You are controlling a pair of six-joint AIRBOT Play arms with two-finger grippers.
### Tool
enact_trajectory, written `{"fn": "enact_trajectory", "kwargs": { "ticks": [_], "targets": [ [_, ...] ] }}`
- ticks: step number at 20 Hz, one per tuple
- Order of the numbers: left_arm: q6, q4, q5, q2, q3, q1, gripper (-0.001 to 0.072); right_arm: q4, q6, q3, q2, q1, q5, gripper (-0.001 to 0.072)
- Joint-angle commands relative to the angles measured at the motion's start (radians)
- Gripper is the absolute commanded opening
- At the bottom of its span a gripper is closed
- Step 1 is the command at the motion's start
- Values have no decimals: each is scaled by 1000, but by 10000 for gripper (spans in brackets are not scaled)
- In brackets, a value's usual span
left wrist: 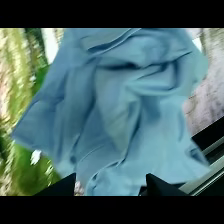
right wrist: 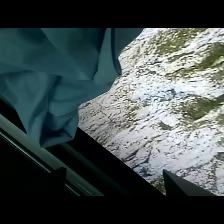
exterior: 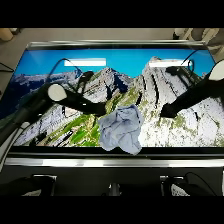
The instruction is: Fold the shirts.
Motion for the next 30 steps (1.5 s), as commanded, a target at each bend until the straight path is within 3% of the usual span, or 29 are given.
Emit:
{"fn": "enact_trajectory", "kwargs": {
  "ticks": [1,3,6,9,13,15,16,18,19,20,21,24,26,30],
  "targets": [
    [21,45,-135,106,-169,79,557,163,-88,-346,72,1,-128,628],
    [17,-61,2,127,-355,19,544,271,-169,-536,110,1,-234,624],
    [17,-199,200,88,-518,-96,544,308,-194,-702,115,1,-304,624],
    [18,-224,311,32,-536,-183,544,328,-220,-756,115,37,-319,624],
    [6,-236,408,-20,-537,-217,528,315,-211,-756,115,142,-453,633],
    [5,-251,446,-30,-536,-217,364,315,-203,-756,113,179,-508,635],
    [7,-252,467,-30,-536,-217,212,314,-199,-756,112,195,-526,634],
    [22,-250,492,-30,-536,-215,43,315,-196,-756,112,230,-552,611],
    [31,-251,486,-29,-533,-209,28,316,-196,-756,112,249,-554,478],
    [48,-251,478,-25,-526,-201,28,315,-196,-756,112,262,-553,208],
    [68,-243,467,-14,-515,-191,25,322,-195,-755,113,264,-551,15],
    [97,-164,449,81,-463,-121,24,290,-201,-684,148,258,-501,20],
    [97,-51,374,181,-375,-34,24,190,-196,-523,222,258,-486,16],
    [96,116,309,435,-34,155,24,-229,-28,13,386,258,-559,17]
  ]
}}
